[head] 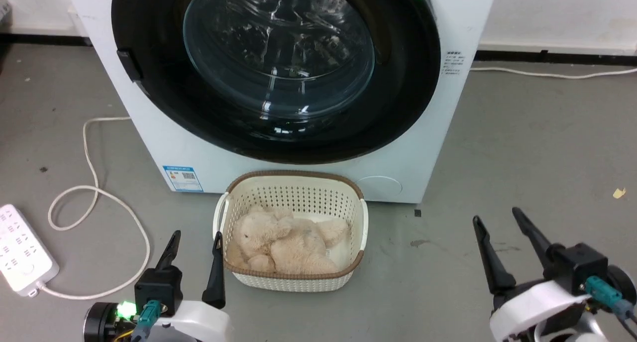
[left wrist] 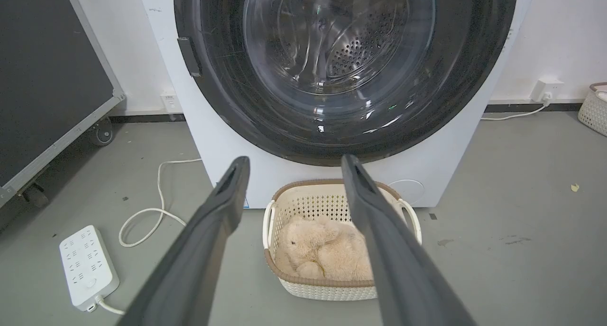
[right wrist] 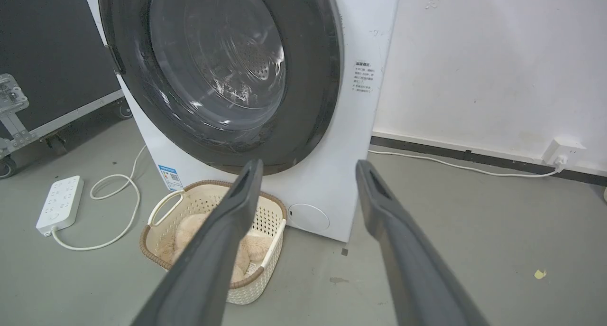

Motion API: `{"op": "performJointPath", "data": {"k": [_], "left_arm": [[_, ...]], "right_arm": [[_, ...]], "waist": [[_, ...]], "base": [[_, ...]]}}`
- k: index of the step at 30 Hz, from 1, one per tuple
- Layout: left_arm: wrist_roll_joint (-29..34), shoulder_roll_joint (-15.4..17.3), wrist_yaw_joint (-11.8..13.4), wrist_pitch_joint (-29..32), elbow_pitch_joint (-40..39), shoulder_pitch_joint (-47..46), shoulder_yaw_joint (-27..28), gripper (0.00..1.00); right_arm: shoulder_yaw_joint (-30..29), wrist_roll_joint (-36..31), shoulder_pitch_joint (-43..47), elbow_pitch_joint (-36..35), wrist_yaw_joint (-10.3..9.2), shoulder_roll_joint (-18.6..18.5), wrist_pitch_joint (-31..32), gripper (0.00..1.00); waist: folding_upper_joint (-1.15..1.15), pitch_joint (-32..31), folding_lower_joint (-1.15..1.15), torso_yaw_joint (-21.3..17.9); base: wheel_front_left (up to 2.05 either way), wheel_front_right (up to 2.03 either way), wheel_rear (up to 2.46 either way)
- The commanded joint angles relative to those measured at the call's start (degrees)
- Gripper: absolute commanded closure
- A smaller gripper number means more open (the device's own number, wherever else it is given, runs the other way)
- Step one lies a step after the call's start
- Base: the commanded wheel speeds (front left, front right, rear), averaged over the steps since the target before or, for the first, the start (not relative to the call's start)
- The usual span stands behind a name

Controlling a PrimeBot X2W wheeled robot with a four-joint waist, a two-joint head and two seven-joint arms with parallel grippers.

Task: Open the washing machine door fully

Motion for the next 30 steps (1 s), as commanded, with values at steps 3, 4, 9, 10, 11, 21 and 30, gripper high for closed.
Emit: {"op": "performJointPath", "data": {"k": [3,4,9,10,11,21,30], "left_arm": [[-0.23,0.18,0.39,-0.82,-0.52,-1.4,-0.42,0.0],[-0.23,0.19,0.44,-0.94,-0.56,-1.52,-0.5,0.0],[-0.36,0.18,0.71,-1.54,-0.79,-2.22,-0.92,0.0],[-0.4,0.18,0.77,-1.66,-0.84,-2.35,-1.01,0.0],[-0.43,0.17,0.82,-1.77,-0.88,-2.49,-1.1,0.0],[-0.72,0.14,1.4,-2.97,-1.16,-3.75,-1.98,0.0],[-0.76,0.22,1.85,-4.05,-1.93,-4.88,-2.43,0.0]], "right_arm": [[-0.29,1.23,-2.16,-0.21,-0.02,-0.67,-0.41,0.0],[-0.34,1.54,-2.68,-0.19,-0.02,-0.91,-0.36,0.0],[-0.5,3.47,-5.49,-0.24,-0.02,-2.38,0.22,0.0],[-0.59,3.91,-6.11,-0.26,-0.02,-2.69,0.43,0.0],[-0.73,4.35,-6.77,-0.26,-0.02,-2.95,0.62,0.0],[-1.78,9.04,-13.96,1.02,-0.03,-5.6,2.78,0.0],[-3.91,14.94,-22.24,4.22,-0.03,-7.12,5.27,1.0]], "waist": [[0.0,0.98,0.0,0.27],[0.0,1.23,0.0,0.36],[0.0,2.56,0.0,0.87],[0.0,2.84,0.0,0.97],[0.0,3.11,0.0,1.06],[0.0,5.65,0.0,1.95],[0.0,8.34,0.0,3.09]], "base": [[0.0,0.0,0.0],[0.0,0.0,0.0],[0.0,0.0,0.0],[0.0,0.0,0.0],[0.0,0.0,0.0],[0.0,0.0,0.0],[0.0,0.0,0.0]]}}
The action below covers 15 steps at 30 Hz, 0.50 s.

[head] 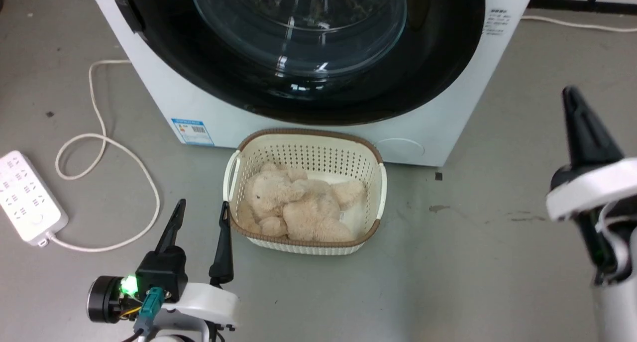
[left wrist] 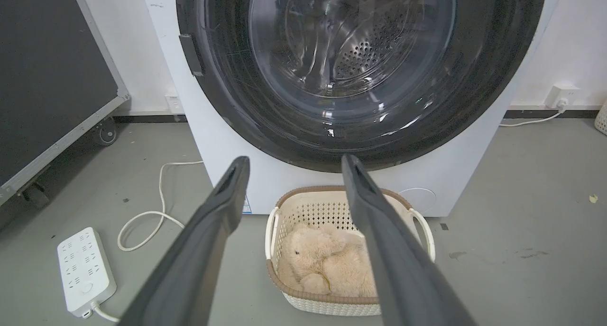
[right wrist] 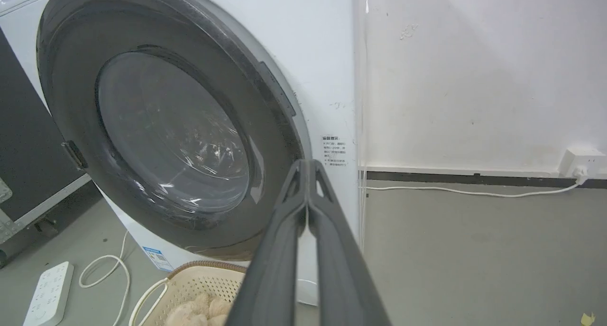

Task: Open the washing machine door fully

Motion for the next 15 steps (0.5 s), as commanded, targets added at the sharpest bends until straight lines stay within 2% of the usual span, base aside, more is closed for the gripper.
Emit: {"op": "performJointPath", "data": {"k": [1,9,15], "left_arm": [[-0.3,0.2,0.32,-0.62,-0.33,-1.35,-0.14,0.0],[-0.47,0.18,0.65,-1.58,-0.74,-2.44,-0.86,0.0],[-0.55,0.16,1.02,-2.3,-1.1,-3.15,-1.4,0.0]], "right_arm": [[-0.88,1.47,-2.4,0.85,-0.02,-0.38,0.44,1.0],[-5.64,9.16,-11.58,6.99,-0.02,0.53,5.31,1.0],[-9.5,15.91,-18.7,12.48,-0.03,1.44,12.35,1.0]], "waist": [[0.0,0.72,-0.01,0.29],[0.0,3.39,-0.01,1.46],[0.0,5.38,-0.01,2.49]], "base": [[0.0,0.0,0.0],[0.0,0.0,0.0],[0.0,0.0,0.0]]}}
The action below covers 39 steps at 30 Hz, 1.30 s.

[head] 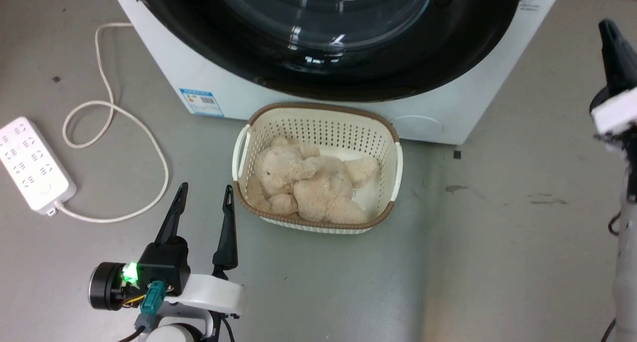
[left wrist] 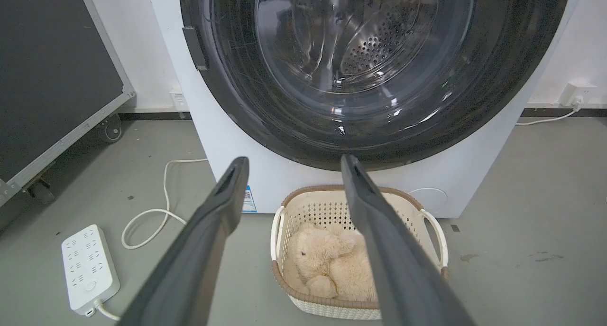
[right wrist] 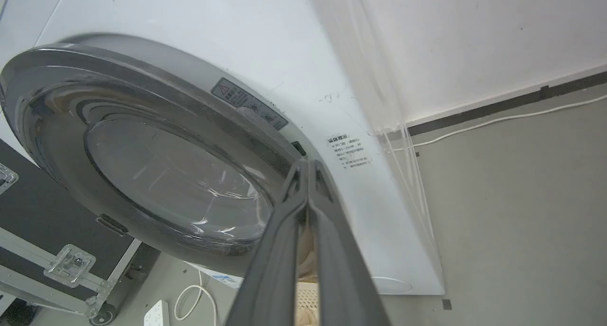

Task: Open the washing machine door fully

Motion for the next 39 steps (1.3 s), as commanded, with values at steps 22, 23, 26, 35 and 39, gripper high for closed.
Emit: {"op": "performJointPath", "data": {"k": [22,23,26,35,39], "left_arm": [[-0.53,0.12,1.56,-3.07,-2.28,-3.51,-2.31,0.0],[-0.53,0.12,1.61,-3.19,-2.32,-3.63,-2.4,0.0],[-0.56,0.12,1.8,-3.55,-2.46,-4.01,-2.7,0.0],[-0.7,0.09,2.38,-4.51,-2.76,-4.95,-3.61,0.0],[-0.71,0.09,2.73,-4.99,-2.93,-5.32,-3.99,0.0]], "right_arm": [[-16.12,10.25,-27.08,24.96,-0.03,-1.31,20.76,1.0],[-16.78,10.4,-28.26,26.27,-0.03,-1.36,21.74,1.0],[-18.49,10.56,-31.7,29.72,-0.03,-1.68,24.44,1.0],[-22.6,11.06,-39.04,34.56,-0.03,-2.15,27.99,1.0],[-24.13,10.86,-41.12,37.05,-0.04,-2.2,30.91,1.0]], "waist": [[0.0,7.51,0.0,4.02],[0.0,7.78,0.0,4.18],[0.0,8.58,0.0,4.59],[0.0,10.48,0.0,5.57],[0.0,11.11,0.0,5.97]], "base": [[0.0,0.0,0.0],[0.0,0.0,0.0],[0.0,0.0,0.0],[0.0,0.0,0.0],[0.0,0.0,0.0]]}}
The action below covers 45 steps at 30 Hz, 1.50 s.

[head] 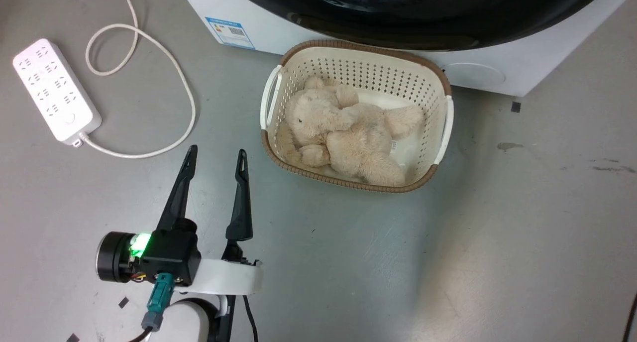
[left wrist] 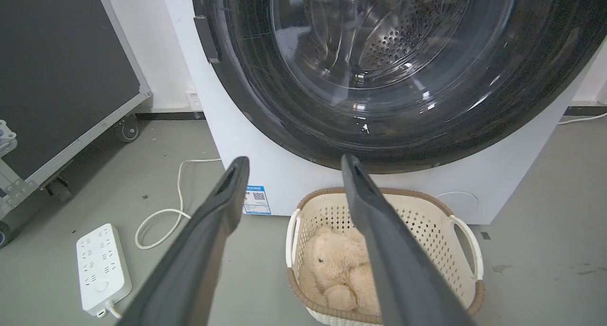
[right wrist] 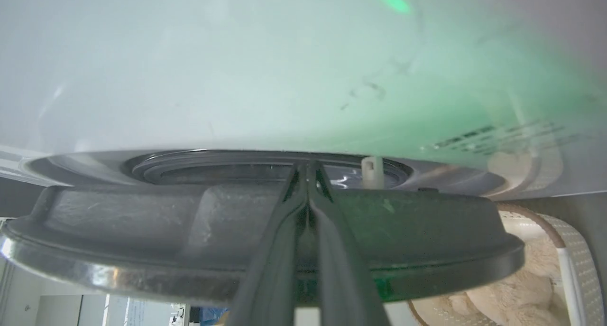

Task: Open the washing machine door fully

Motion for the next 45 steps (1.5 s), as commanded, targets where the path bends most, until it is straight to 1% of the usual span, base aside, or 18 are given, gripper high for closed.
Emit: {"op": "performJointPath", "data": {"k": [1,2,4,5,6,7,8,12,20,23,26,28,31,37,41,45], "left_arm": [[-0.29,0.08,0.42,-0.56,-0.29,-0.89,-0.34,0.0],[-0.31,0.08,0.56,-0.8,-0.22,-1.0,-0.52,0.0],[-0.32,0.08,0.61,-0.92,-0.15,-1.03,-0.59,0.0],[-0.36,0.09,0.67,-1.16,-0.03,-1.11,-0.74,0.0],[-0.36,0.09,0.67,-1.16,-0.03,-1.11,-0.74,0.0],[-0.41,0.12,0.77,-1.4,0.1,-1.14,-0.8,0.0],[-0.41,0.12,0.77,-1.4,0.1,-1.14,-0.8,0.0],[-0.43,0.36,0.92,-1.88,0.5,-0.78,-0.89,0.0],[-0.58,0.62,0.87,-1.88,2.19,2.61,-0.87,0.0],[-0.79,0.96,0.66,-1.88,2.65,4.03,-0.65,0.0],[-0.88,1.06,0.48,-1.88,3.54,5.35,-0.73,0.0],[-1.43,0.98,0.33,-1.88,4.04,6.06,-0.7,0.0],[-2.41,0.86,-0.4,-1.88,4.88,7.02,-0.91,0.0],[-2.87,0.78,-1.21,-1.88,6.5,8.78,-1.03,0.0],[-2.86,0.73,-1.63,-1.88,7.1,9.53,-1.3,0.0],[-2.88,0.7,-1.91,-1.88,7.53,10.24,-1.43,0.0]], "right_arm": [[-0.68,0.88,-1.82,1.54,-0.02,0.15,1.38,1.0],[-1.54,0.93,-2.27,2.62,-0.02,0.21,3.18,1.0],[-1.99,0.99,-2.31,3.12,-0.02,0.3,4.12,1.0],[-2.72,1.0,-2.04,3.87,-0.02,0.4,6.11,1.0],[-2.72,1.0,-2.04,3.87,-0.02,0.4,6.11,1.0],[-3.63,1.19,-1.44,4.44,-0.02,0.56,7.96,1.0],[-3.63,1.19,-1.44,4.44,-0.02,0.56,7.96,1.0],[-5.47,1.87,1.02,4.33,-0.02,1.53,11.66,1.0],[-6.91,2.4,13.93,-1.49,-0.02,5.75,17.86,1.0],[-5.75,1.48,17.65,-3.17,-0.02,7.15,20.07,1.0],[-4.6,2.65,20.39,-4.14,-0.02,7.72,22.26,1.0],[-1.94,5.45,21.51,-2.88,-0.02,7.77,23.55,1.0],[3.98,10.46,23.69,-1.17,-0.02,7.79,23.94,1.0],[17.33,24.28,28.89,0.4,-0.02,7.81,23.22,1.0],[27.81,33.39,33.2,-1.07,-0.02,7.81,21.92,1.0],[39.16,42.4,38.38,-4.95,-0.02,7.81,19.29,1.0]], "waist": [[0.0,0.12,0.0,0.14],[0.0,0.12,0.0,0.29],[0.0,0.02,0.0,0.31],[0.0,-0.32,0.0,0.37],[0.0,-0.32,0.0,0.37],[0.0,-0.97,0.0,0.33],[0.0,-0.97,0.0,0.33],[0.0,-3.03,0.0,-0.08],[0.0,-10.7,0.0,-1.85],[0.0,-12.74,0.0,-2.73],[0.0,-14.97,0.0,-2.92],[0.0,-16.03,0.0,-2.84],[0.0,-17.59,0.0,-2.74],[0.0,-20.29,0.0,-2.11],[0.0,-21.46,0.0,-1.53],[0.0,-22.44,0.0,-1.05]], "base": [[0.0,0.0,0.0],[0.0,0.0,0.0],[0.0,0.0,0.0],[0.0,0.0,0.0],[0.0,0.0,0.0],[0.0,0.0,0.0],[0.0,0.0,0.0],[0.0,0.0,0.0],[0.0,0.0,0.0],[0.0,0.0,0.0],[0.0,0.0,0.0],[0.0,0.0,0.0],[0.0,0.0,0.0],[0.0,0.0,0.0],[0.0,0.0,0.0],[0.0,0.0,0.0]]}}
